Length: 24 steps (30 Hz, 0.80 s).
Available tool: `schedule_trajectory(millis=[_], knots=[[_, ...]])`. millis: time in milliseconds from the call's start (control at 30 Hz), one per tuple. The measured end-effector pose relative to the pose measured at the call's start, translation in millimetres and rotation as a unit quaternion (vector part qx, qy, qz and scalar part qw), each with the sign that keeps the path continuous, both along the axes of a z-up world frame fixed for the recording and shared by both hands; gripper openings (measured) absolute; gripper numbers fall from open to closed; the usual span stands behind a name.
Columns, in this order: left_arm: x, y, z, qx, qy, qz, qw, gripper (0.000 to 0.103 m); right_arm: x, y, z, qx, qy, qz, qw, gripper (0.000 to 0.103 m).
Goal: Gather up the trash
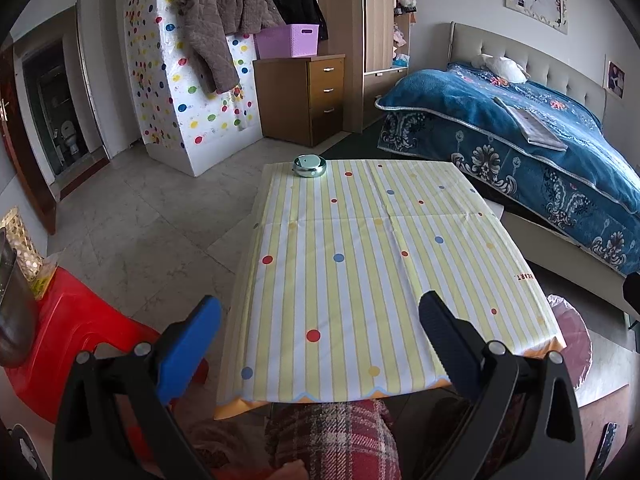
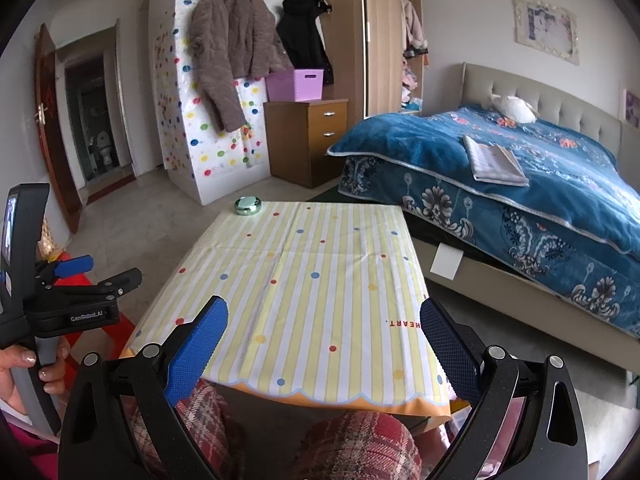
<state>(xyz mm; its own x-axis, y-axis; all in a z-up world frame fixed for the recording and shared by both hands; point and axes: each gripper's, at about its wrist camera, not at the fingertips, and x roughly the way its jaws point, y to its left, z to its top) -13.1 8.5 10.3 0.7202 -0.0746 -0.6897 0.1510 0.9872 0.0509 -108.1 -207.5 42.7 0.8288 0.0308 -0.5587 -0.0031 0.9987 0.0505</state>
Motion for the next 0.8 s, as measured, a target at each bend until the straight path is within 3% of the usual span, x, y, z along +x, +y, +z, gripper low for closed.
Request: schedule_trajectory(millis=[800], knots=[[0.9, -0.7, -1.7, 0.003, 0.002, 0.004, 1.0000, 0.096, 2.3, -2.4, -0.8, 0.003, 0.001, -0.002, 1.000, 0.096]])
